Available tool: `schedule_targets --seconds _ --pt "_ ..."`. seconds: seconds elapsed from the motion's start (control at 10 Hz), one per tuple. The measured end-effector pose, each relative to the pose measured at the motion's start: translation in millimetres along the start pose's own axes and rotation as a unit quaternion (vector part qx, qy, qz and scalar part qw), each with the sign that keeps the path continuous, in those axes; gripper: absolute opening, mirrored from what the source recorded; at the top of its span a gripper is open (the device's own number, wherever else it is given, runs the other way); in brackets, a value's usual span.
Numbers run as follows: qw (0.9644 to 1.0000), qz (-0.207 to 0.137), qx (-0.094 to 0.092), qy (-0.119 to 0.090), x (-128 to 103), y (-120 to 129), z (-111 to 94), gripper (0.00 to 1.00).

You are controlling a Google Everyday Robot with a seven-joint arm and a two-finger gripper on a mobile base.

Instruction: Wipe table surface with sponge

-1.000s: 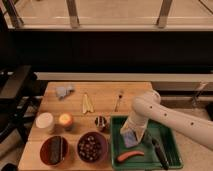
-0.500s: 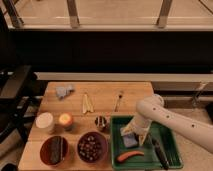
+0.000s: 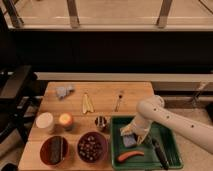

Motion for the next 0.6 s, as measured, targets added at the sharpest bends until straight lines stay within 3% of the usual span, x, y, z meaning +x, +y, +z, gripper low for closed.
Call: schedule_targets --seconds 0.2,0.3,0.6 --pt "1.0000 0.000 0.000 0.000 -0.1 -0.7 -0.5 0.05" --pt "1.0000 0.000 -0.001 0.000 -0.1 0.4 -0.5 0.00" --pt "1.0000 0.002 -0.003 -0.001 -0.5 3.6 -0.3 0.00"
